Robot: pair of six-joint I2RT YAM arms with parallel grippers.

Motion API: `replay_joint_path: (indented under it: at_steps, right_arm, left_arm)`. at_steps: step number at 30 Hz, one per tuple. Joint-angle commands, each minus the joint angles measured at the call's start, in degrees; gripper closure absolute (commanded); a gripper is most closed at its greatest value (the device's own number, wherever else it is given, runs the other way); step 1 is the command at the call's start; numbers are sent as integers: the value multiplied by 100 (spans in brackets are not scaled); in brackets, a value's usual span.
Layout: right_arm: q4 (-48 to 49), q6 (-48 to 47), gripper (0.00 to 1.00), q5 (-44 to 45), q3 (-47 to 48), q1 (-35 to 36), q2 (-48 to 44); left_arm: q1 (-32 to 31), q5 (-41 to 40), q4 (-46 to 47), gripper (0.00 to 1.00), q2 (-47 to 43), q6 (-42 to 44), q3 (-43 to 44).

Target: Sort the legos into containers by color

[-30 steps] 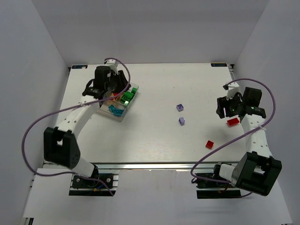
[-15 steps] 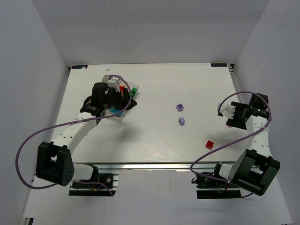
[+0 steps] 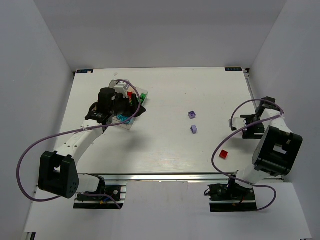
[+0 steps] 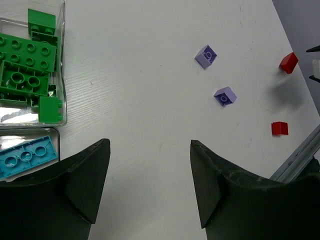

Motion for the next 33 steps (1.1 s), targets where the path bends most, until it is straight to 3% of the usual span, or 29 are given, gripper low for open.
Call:
replay_joint_path:
  at_steps: [1,15,18,24,27,28,31,33]
  right_arm:
    - [-102,-1959,23,74,267,91,112]
    - [-58,-1573,26,-76,513,416,1078]
    - [-111,-1537,33,-85,627,442,1184]
    - [-507,-1458,55,-93,882,452,1439]
    - [-515,-1441,74,-251,856,513,1273]
    - [-559,-1406,86,-478,865,539,1211]
    - [-1094,-1170,98,-1083,1189,671,982]
    - [-1497,-827,100,-1471,1610,899,859]
  left_arm:
    - [65,-111,-36,25,-183,152,91]
    - [65,-208,-150,24,-218,284,117]
    - [65,-217,-185,24,-262,328,126]
    - [65,-164,-238,24,-236,372,170]
    - [65,-173,-256,24,-297,381,170]
    - [65,-181,-256,24,-315,390,170]
    - [65,-181,-238,24,-412,381,179]
    - [65,-181,-247,24,-473,390,170]
